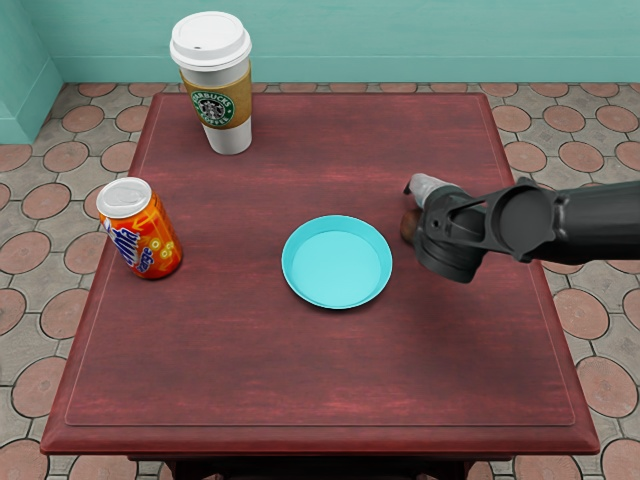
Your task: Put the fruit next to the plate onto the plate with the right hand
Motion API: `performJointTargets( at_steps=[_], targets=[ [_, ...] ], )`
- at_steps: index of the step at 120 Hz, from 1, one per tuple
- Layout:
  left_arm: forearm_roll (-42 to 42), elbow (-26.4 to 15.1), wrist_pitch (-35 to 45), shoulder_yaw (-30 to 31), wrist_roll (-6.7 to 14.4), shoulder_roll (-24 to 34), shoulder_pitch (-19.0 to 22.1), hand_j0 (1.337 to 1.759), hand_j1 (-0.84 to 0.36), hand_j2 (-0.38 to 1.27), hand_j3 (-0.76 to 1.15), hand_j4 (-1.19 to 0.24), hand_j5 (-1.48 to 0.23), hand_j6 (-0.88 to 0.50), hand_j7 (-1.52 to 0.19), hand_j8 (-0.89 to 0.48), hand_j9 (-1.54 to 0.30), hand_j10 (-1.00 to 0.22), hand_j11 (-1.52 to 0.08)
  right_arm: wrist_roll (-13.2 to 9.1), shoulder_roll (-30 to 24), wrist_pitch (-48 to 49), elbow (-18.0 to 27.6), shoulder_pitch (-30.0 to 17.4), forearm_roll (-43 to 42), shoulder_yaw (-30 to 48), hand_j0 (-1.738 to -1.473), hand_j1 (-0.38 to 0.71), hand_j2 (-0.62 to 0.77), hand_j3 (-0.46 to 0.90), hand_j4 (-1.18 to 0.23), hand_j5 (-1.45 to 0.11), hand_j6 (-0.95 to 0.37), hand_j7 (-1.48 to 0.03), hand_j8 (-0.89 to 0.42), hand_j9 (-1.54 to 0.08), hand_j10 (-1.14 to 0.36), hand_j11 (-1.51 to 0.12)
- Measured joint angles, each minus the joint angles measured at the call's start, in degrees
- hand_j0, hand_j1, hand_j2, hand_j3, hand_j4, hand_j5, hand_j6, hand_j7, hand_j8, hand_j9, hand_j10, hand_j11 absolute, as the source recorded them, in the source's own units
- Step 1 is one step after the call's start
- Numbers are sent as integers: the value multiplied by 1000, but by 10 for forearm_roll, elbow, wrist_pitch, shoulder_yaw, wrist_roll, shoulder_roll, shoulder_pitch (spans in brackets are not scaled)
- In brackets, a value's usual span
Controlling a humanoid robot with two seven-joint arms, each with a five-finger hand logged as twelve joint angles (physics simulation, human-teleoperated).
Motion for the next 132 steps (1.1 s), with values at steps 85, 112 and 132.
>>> performJointTargets(
  at_steps=[85, 112, 132],
  targets=[
    [0, 0, 0, 0, 0, 0, 0, 1658, 346, 0, 0, -2, -3, -2, -3, -2, -3, -2, -3, 0, -9, -36, 31, 4, 1, 8, -1658, 29, -62, 0, -316, -411, -317, -411, -317, -411, -316, -411],
    [0, 0, 0, 0, 0, 0, 0, 1658, 346, 0, 0, -2, -3, -2, -3, -2, -3, -2, -3, 0, -9, -36, 32, 2, 1, 6, -1658, 47, -65, 0, -331, -430, -332, -430, -332, -430, -331, -430],
    [0, 0, 0, 0, 0, 0, 0, 1658, 346, 0, 0, -2, -3, -2, -3, -2, -3, -2, -3, 0, -9, -36, 32, 1, 1, 6, -1658, 80, -70, 0, -358, -465, -359, -465, -359, -465, -358, -465]
  ],
)
